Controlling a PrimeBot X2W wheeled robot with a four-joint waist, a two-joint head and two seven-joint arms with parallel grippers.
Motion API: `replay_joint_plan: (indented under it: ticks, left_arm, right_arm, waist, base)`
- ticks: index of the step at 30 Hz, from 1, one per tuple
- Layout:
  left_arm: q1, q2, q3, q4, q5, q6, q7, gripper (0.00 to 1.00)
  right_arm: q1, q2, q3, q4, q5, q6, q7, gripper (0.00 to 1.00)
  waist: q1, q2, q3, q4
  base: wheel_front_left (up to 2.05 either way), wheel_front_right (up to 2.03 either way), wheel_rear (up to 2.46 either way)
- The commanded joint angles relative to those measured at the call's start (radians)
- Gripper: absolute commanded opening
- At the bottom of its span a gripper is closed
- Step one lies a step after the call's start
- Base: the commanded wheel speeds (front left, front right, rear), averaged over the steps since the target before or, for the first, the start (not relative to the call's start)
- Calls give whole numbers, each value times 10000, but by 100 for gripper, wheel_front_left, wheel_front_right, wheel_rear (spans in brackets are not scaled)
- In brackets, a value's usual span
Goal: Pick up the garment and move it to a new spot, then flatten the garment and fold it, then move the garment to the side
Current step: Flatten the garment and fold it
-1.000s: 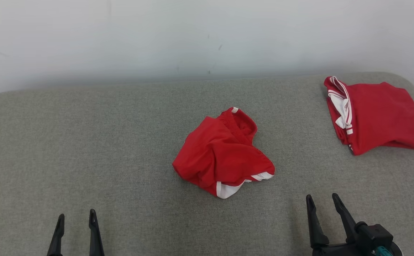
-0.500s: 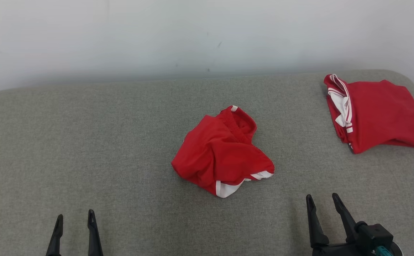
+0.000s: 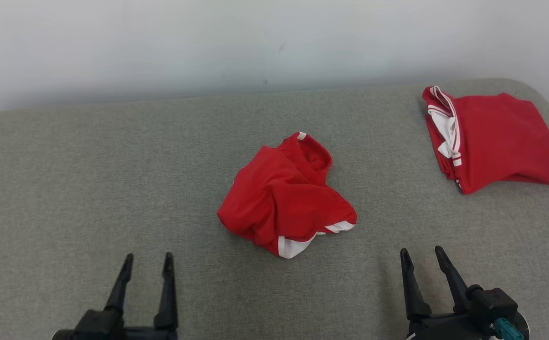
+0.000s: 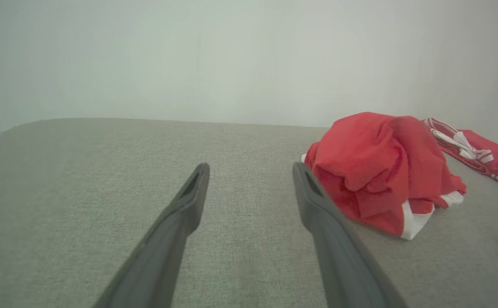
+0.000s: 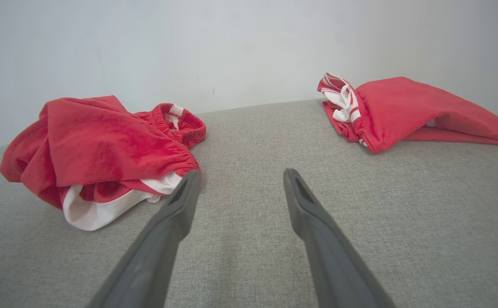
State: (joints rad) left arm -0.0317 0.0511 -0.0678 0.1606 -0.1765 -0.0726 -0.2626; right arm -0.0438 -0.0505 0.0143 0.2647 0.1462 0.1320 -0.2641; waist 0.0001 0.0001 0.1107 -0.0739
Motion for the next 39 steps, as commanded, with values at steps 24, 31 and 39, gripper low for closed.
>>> replay_joint_plan:
  ticks: [24, 31, 39]
  left_arm:
    - [-2576, -3, -2528, 3420, 2, -251, -25, 100]
    - [-3190, -3, -2590, 4183, 47, -60, -25, 0]
    - [-2905, 71, -2467, 3509, 99, -134, -27, 0]
  right_arm:
    - [-561, 10, 263, -13, 632, -23, -4, 100]
    - [-516, 10, 254, -31, 676, -23, -4, 100]
    - [-236, 10, 33, 17, 533, -23, -2, 100]
  waist:
    - [-1, -1, 1158, -2017]
    - [-1, -1, 1214, -2221]
    - [-1, -1, 724, -1393]
  base:
    - [0, 0, 0]
    - [0, 0, 0]
    - [0, 0, 0]
